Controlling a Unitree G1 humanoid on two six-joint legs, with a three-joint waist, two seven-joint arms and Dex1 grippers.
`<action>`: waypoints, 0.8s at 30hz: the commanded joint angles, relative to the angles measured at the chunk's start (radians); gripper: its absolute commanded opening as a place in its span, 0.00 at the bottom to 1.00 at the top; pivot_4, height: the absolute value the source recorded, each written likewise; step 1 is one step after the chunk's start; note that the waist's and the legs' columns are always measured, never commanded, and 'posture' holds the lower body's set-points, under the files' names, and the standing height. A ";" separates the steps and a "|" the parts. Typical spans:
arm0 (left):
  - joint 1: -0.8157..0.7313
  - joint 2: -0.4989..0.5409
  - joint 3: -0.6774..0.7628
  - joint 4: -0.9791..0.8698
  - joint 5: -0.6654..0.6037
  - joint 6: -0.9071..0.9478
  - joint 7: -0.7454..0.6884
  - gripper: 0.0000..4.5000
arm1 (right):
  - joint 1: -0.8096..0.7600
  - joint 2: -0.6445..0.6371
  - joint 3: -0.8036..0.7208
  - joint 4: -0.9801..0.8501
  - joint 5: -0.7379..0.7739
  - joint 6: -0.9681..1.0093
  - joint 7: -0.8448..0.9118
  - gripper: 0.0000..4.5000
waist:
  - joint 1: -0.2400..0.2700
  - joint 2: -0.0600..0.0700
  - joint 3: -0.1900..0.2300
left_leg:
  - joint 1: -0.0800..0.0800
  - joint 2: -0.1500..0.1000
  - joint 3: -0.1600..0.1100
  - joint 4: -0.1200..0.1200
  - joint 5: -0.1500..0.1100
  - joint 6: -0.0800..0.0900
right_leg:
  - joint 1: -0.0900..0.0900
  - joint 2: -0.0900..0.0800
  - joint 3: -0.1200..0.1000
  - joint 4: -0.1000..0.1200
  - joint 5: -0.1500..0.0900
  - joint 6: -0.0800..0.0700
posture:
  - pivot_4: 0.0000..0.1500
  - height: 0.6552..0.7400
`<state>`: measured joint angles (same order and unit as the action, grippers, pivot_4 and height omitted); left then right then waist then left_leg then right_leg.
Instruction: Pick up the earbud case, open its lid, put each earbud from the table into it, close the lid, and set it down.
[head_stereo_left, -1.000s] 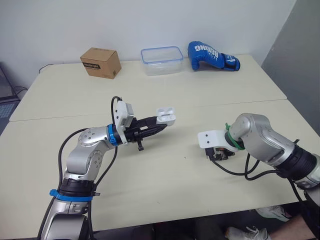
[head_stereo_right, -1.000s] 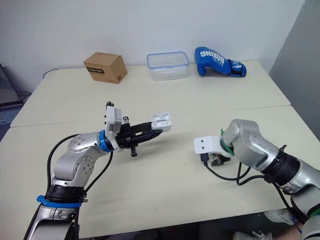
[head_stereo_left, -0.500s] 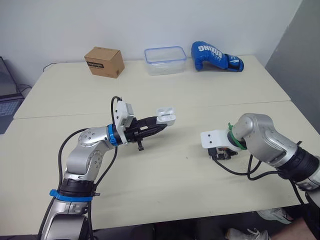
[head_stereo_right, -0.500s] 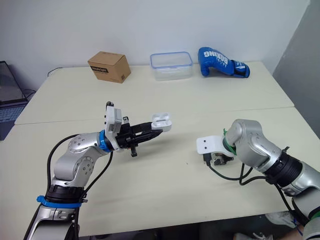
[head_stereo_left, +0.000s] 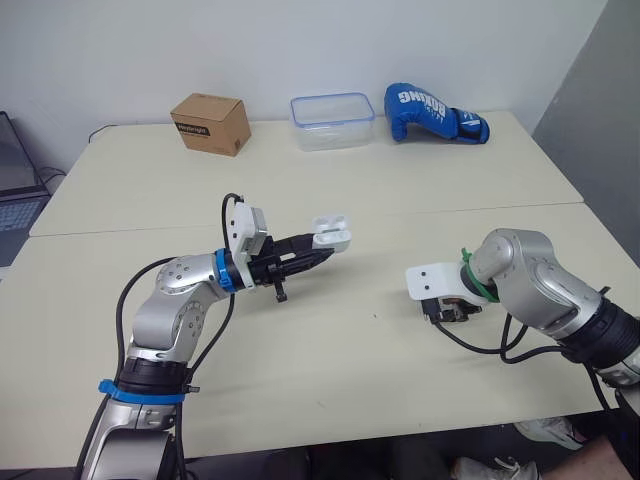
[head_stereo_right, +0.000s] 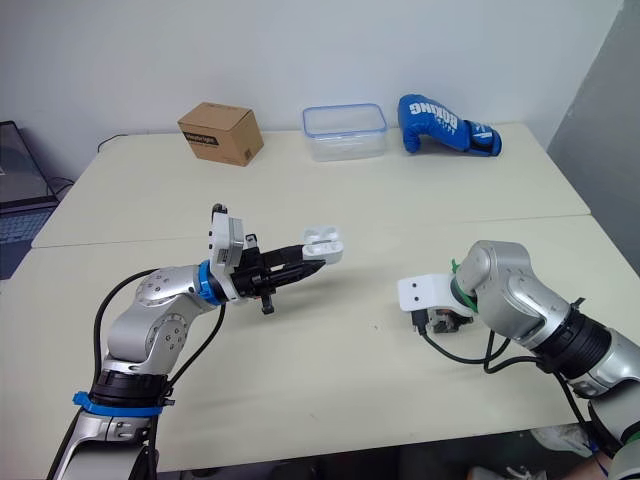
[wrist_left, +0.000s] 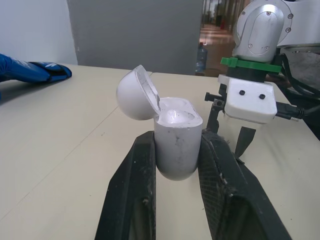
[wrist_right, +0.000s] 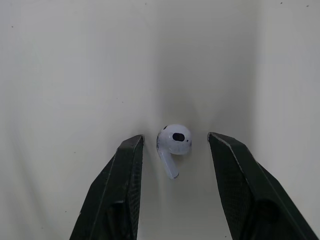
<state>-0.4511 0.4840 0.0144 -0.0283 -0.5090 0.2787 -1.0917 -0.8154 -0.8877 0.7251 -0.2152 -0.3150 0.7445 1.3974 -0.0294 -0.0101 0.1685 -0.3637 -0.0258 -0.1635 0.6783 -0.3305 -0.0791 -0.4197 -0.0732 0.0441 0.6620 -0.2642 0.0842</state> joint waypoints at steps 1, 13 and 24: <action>-0.003 0.009 0.008 -0.039 -0.011 -0.004 0.000 0.18 | 0.014 0.001 -0.001 -0.011 -0.015 0.014 0.021 0.47 | 0.000 0.000 0.000 | 0.000 0.000 0.000 0.000 0.000 0.000 | 0.000 0.000 0.000 0.000 0.000 0.000 | 1.00 1.00; -0.001 0.010 0.010 -0.043 -0.011 -0.002 0.005 0.18 | 0.021 0.008 -0.010 -0.013 -0.036 0.006 0.028 0.09 | -0.003 -0.001 0.000 | 0.000 0.000 0.000 0.000 0.000 0.000 | 0.000 0.000 0.000 0.001 0.000 0.000 | 1.00 1.00; 0.001 -0.004 0.015 -0.035 0.004 -0.031 0.034 0.18 | 0.038 0.102 -0.241 -0.030 0.112 0.246 -0.045 0.09 | -0.002 0.000 0.000 | 0.000 0.000 0.000 0.000 0.000 0.000 | 0.000 0.000 0.000 0.001 0.000 0.000 | 1.00 1.00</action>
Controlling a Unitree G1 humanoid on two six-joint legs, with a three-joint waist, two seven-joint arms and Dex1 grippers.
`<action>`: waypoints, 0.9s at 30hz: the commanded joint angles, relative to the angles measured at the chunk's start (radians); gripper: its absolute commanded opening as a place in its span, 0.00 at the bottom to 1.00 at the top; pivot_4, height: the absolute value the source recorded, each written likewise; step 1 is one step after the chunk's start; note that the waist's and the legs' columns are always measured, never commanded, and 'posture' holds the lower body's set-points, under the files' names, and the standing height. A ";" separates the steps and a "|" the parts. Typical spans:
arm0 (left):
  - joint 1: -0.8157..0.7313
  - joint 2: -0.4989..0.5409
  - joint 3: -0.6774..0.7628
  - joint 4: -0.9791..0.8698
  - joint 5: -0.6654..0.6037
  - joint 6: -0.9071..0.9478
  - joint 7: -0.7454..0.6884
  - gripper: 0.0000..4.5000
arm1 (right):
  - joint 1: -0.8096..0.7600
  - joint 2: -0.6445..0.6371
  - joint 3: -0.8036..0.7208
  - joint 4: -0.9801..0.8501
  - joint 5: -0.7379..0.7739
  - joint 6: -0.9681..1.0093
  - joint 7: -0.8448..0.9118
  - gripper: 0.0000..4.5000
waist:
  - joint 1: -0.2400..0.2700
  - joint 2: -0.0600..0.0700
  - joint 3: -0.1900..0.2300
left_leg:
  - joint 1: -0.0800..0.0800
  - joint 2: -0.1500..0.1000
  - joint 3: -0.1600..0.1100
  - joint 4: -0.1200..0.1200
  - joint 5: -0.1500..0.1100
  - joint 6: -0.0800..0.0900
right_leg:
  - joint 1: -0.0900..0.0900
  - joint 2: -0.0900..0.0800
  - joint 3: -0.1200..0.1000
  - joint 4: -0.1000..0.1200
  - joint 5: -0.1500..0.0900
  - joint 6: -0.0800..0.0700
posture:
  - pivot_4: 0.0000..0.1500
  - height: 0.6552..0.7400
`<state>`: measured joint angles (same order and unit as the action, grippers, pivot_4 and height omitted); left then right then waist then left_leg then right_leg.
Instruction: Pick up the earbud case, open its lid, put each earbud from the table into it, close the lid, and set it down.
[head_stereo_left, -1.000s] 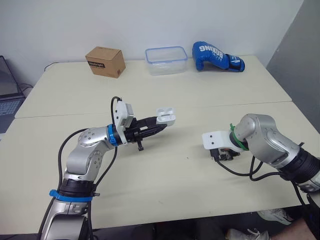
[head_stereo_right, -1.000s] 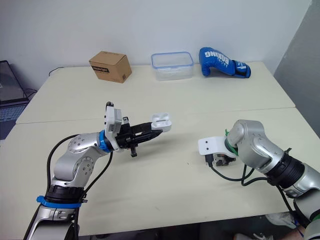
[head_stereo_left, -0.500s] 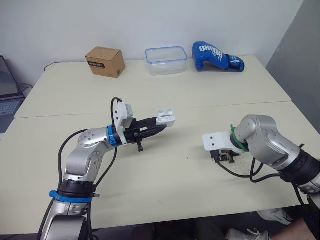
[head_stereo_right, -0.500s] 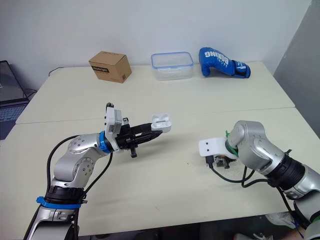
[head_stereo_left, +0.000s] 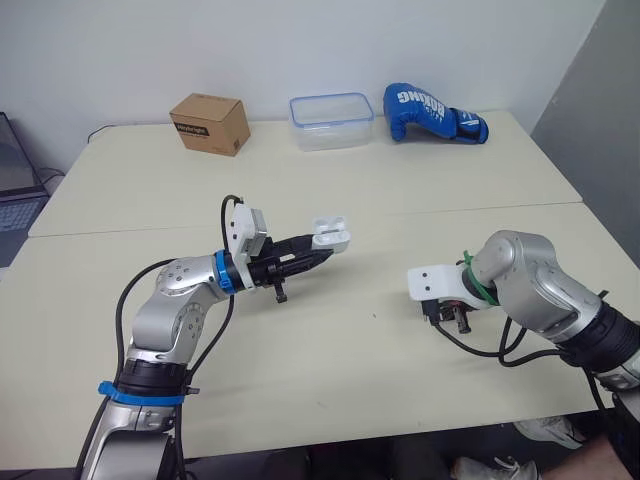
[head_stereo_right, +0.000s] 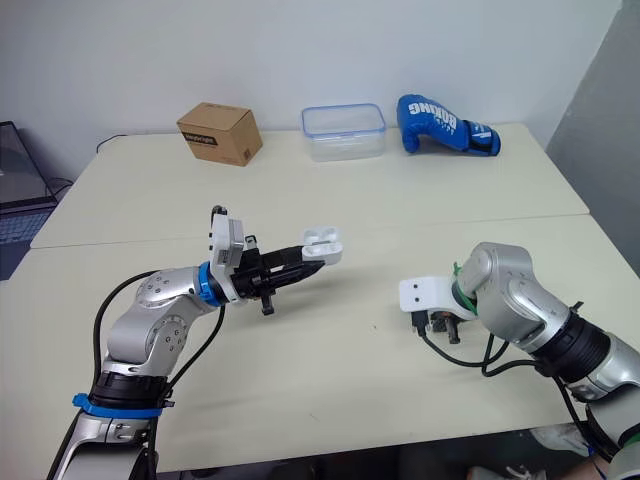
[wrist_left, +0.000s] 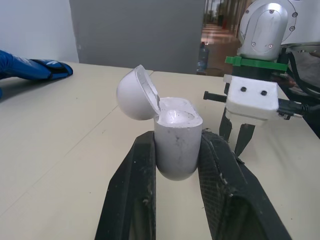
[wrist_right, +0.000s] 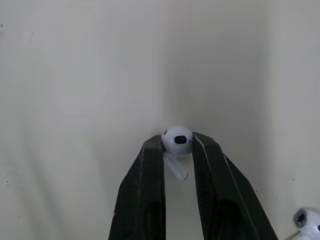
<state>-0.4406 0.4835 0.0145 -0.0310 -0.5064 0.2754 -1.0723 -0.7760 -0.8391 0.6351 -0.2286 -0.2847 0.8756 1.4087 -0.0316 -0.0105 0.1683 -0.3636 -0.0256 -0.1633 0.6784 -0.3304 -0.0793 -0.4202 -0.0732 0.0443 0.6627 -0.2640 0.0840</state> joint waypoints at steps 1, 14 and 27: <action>-0.014 -0.006 0.016 -0.027 0.002 -0.031 0.017 0.18 | 0.007 0.082 -0.206 -0.019 0.110 0.168 -0.083 0.09 | 0.000 0.000 0.000 | 0.000 0.000 0.000 0.000 0.000 0.000 | 0.000 0.000 0.000 0.000 0.000 0.000 | 1.00 1.00; -0.107 -0.054 0.020 0.118 0.046 -0.134 0.048 0.18 | 0.050 0.689 -0.890 -0.326 0.321 0.535 -0.613 0.09 | -0.001 0.002 -0.001 | 0.000 -0.001 -0.001 -0.001 0.001 -0.001 | -0.001 0.000 0.000 0.002 0.000 0.000 | 1.00 1.00; -0.166 -0.134 -0.006 0.184 0.093 -0.193 0.098 0.18 | -0.015 0.845 -0.871 -0.399 0.518 0.473 -0.823 0.09 | -0.008 0.002 -0.001 | 0.000 -0.001 -0.001 -0.001 0.001 -0.001 | -0.002 0.000 0.000 0.002 0.000 0.000 | 1.00 1.00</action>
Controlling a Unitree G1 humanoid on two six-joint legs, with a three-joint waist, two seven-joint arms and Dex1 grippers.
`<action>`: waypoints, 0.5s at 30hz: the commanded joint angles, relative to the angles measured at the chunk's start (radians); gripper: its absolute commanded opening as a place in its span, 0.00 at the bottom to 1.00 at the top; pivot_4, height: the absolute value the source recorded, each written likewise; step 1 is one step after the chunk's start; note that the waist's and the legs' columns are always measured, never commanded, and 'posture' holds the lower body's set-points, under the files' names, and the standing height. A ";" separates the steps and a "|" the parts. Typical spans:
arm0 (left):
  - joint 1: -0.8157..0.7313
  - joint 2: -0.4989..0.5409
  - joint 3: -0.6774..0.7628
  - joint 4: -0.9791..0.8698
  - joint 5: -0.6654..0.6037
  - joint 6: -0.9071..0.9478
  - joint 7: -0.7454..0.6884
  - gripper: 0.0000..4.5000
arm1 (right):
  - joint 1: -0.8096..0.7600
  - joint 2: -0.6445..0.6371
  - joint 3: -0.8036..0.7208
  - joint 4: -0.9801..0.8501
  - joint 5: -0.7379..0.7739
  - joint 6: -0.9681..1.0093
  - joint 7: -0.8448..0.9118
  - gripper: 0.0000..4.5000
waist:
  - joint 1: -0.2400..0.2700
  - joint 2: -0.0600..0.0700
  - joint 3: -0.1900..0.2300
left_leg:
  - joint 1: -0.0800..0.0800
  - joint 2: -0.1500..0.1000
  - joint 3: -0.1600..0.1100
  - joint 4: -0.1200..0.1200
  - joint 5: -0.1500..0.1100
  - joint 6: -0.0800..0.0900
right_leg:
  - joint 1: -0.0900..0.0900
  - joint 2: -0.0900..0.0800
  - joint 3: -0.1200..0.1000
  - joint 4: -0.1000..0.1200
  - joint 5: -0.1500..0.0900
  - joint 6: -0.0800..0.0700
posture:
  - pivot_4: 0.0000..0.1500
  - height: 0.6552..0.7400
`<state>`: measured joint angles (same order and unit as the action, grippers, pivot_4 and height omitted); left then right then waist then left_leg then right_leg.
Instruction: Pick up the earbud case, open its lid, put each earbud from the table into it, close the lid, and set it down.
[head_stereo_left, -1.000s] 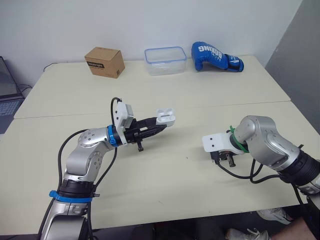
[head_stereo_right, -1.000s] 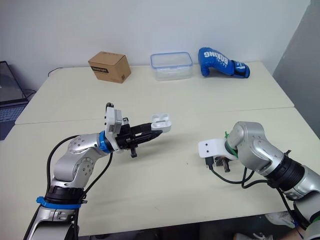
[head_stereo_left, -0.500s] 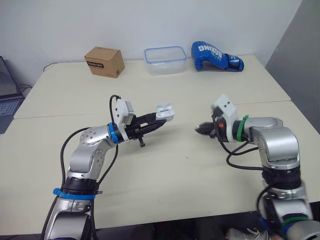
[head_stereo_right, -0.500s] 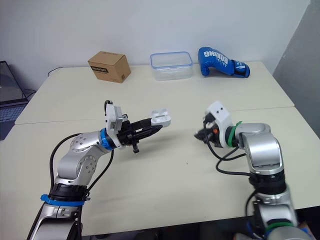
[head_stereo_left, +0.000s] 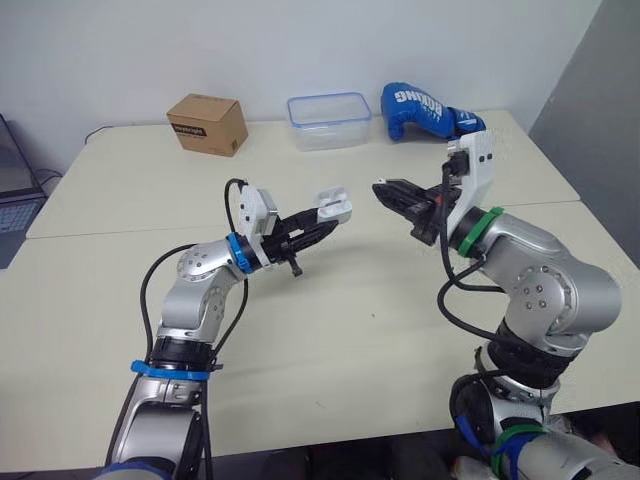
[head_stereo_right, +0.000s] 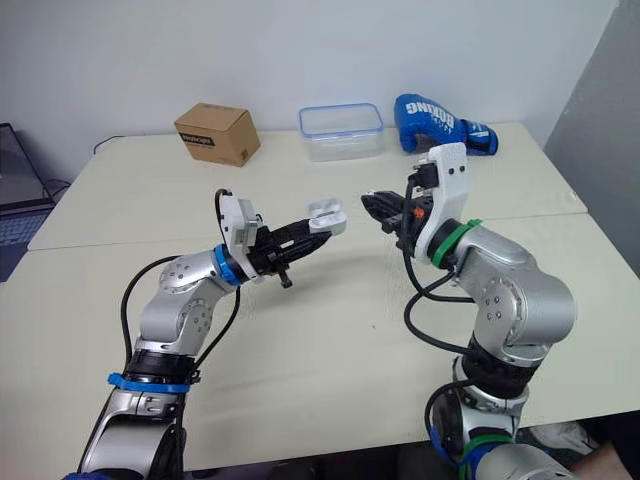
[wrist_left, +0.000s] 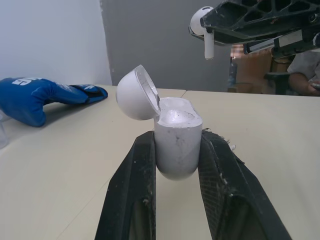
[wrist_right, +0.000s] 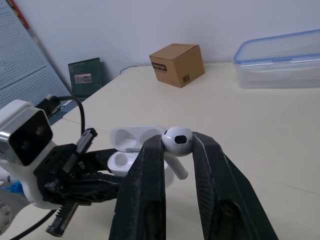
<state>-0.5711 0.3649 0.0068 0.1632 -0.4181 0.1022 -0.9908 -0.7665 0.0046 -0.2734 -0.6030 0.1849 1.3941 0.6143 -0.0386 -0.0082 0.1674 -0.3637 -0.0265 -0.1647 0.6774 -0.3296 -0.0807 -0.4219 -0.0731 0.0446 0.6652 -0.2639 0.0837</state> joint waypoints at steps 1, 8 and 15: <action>-0.043 -0.024 0.000 -0.006 0.008 -0.021 0.023 0.18 | -0.022 0.003 0.054 -0.012 0.057 -0.060 -0.039 0.09 | -0.002 0.000 0.000 | 0.000 0.000 0.000 0.000 0.000 0.000 | 0.000 0.000 0.000 0.000 0.000 0.000 | 1.00 1.00; -0.056 -0.052 -0.013 -0.013 0.015 -0.012 0.030 0.18 | -0.016 0.031 0.094 0.042 0.115 -0.142 -0.130 0.09 | -0.019 0.000 0.000 | 0.000 0.000 0.000 0.000 0.000 0.000 | 0.000 0.000 0.000 0.000 0.000 0.000 | 1.00 1.00; -0.068 -0.062 -0.018 -0.010 0.019 -0.009 0.042 0.18 | -0.013 0.052 0.120 0.065 0.156 -0.179 -0.213 0.09 | -0.019 0.000 0.000 | 0.000 0.000 -0.001 0.000 0.000 0.000 | 0.000 0.000 0.000 0.000 0.000 0.000 | 1.00 1.00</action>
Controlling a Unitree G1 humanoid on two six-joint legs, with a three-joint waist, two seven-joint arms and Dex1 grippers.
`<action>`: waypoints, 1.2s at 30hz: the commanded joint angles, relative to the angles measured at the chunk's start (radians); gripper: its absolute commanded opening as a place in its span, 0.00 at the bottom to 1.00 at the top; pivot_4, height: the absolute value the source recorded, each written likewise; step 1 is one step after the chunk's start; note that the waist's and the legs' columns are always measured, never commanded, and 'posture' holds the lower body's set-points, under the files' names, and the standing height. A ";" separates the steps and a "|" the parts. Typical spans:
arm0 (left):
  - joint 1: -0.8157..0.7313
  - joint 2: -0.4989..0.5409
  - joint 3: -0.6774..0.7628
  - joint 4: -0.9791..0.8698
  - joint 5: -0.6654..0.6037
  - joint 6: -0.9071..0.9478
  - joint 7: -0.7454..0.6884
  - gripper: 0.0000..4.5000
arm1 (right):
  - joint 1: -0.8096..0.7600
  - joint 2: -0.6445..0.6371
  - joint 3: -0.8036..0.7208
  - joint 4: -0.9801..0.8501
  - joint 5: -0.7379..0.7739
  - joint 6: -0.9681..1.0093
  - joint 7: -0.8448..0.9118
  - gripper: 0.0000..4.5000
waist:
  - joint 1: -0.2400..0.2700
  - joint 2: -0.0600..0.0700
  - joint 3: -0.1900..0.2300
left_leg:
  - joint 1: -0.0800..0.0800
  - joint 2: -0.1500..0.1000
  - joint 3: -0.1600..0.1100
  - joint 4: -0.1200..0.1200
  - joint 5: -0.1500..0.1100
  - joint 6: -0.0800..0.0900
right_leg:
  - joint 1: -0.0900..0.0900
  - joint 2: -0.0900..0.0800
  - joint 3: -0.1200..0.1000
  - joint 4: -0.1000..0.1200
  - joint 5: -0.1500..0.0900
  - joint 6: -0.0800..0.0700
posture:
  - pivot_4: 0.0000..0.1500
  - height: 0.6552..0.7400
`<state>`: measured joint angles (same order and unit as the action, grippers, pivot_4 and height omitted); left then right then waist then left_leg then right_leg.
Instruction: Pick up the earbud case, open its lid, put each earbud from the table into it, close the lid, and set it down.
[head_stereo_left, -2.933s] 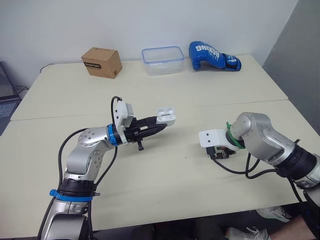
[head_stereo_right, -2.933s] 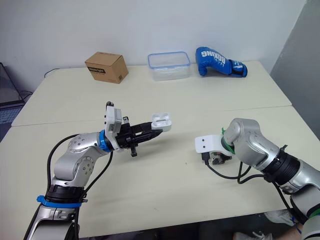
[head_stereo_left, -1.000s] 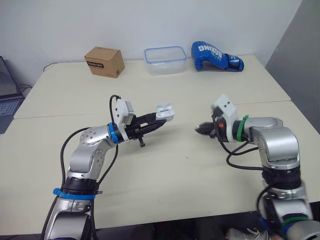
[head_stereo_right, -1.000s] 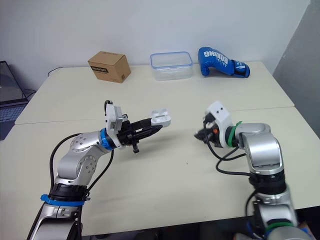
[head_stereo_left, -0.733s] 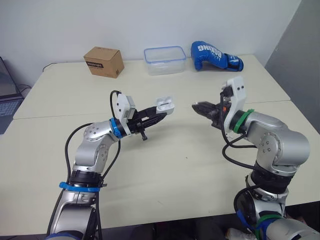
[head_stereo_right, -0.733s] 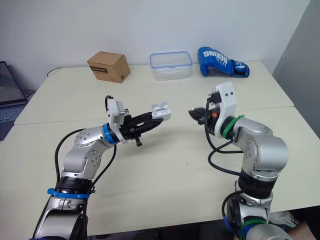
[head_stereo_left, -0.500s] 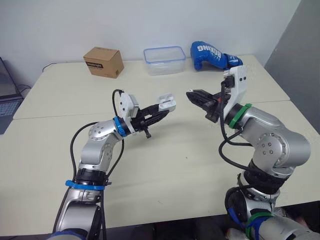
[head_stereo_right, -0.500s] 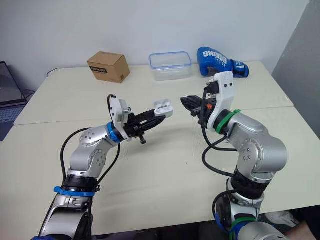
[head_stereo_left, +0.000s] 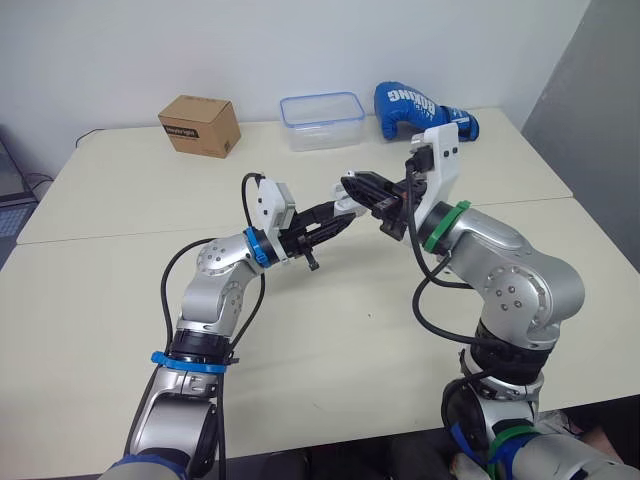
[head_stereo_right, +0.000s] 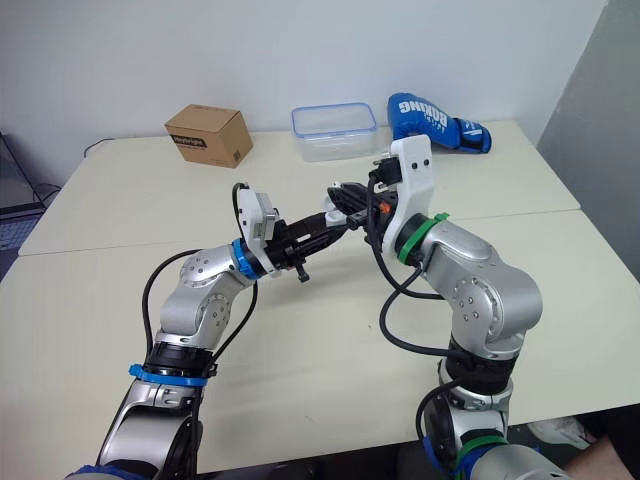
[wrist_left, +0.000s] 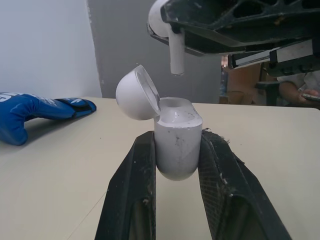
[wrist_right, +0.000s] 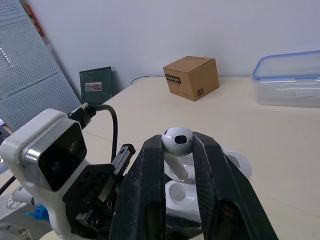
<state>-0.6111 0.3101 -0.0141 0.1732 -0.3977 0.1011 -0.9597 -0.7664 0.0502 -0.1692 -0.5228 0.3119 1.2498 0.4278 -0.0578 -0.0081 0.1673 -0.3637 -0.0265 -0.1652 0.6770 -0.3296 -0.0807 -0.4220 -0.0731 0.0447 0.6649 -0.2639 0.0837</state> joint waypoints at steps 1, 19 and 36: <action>-0.032 -0.010 0.003 -0.017 -0.001 -0.007 0.016 0.18 | -0.008 0.007 0.021 -0.012 0.031 -0.042 -0.038 0.09 | 0.000 0.000 0.000 | 0.000 0.000 0.000 0.000 0.000 0.000 | 0.000 0.000 0.000 0.000 0.000 0.000 | 1.00 1.00; -0.082 -0.061 0.009 -0.008 -0.007 0.018 0.083 0.18 | 0.016 0.036 0.042 0.010 0.093 -0.062 -0.196 0.09 | 0.000 0.000 0.000 | 0.000 0.000 0.000 0.000 0.000 0.000 | 0.000 0.000 0.000 0.000 0.000 0.000 | 1.00 1.00; -0.131 -0.092 0.015 0.013 -0.007 0.021 0.112 0.18 | 0.036 0.060 0.059 -0.005 0.119 -0.058 -0.292 0.55 | 0.000 0.000 0.000 | 0.000 0.000 0.000 0.000 0.000 0.000 | 0.000 0.000 0.000 0.000 0.000 0.000 | 1.00 1.00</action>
<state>-0.7020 0.2266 -0.0124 0.2277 -0.3912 0.1449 -0.8435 -0.7362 0.1132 -0.1257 -0.5122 0.4174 1.1860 0.1410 -0.0581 -0.0079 0.1672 -0.3638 -0.0267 -0.1653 0.6768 -0.3296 -0.0806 -0.4221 -0.0731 0.0449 0.6646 -0.2639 0.0837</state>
